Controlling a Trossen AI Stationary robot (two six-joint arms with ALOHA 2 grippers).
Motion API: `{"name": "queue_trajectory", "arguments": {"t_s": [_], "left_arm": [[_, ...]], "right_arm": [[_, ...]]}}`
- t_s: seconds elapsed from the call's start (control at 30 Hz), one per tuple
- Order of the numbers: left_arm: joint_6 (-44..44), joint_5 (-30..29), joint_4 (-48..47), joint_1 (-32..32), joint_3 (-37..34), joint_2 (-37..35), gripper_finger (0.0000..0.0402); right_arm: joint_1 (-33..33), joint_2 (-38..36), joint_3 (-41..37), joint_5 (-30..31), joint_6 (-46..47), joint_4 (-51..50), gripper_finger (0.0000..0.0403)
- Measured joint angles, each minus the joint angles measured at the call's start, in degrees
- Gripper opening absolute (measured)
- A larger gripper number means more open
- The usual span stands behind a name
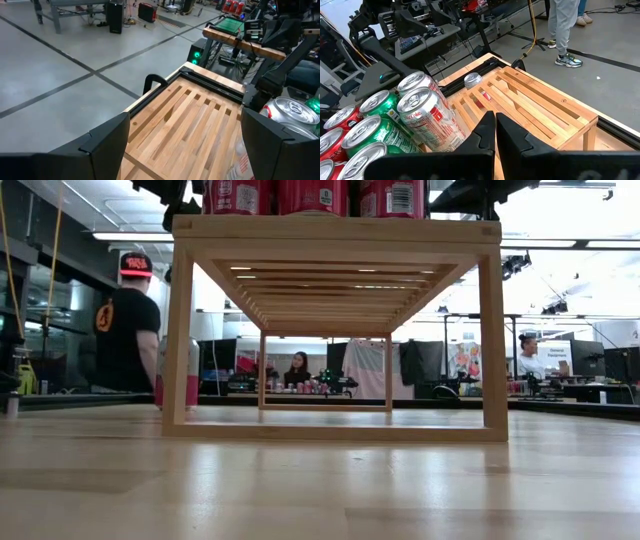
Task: Place canned beverage on shelf
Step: Put the top white-pink soda can on the shelf
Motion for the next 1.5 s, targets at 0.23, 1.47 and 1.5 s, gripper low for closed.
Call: {"name": "queue_trajectory", "arguments": {"t_s": [0.23, 1.47, 1.5], "left_arm": [[0.0, 0.0, 0.0, 0.0, 0.0, 0.0, 0.0296], [-20.8, -17.2, -28.1, 5.5, 0.0, 18.4, 0.0296], [-21.7, -16.0, -28.1, 5.7, 0.0, 19.2, 0.0296]], "right_arm": [[0.0, 0.0, 0.0, 0.0, 0.0, 0.0, 0.0], [0.0, 0.0, 0.0, 8.6, 2.1, -1.0, 0.0], [0.0, 0.0, 0.0, 8.6, 2.2, -1.2, 0.0]]}}
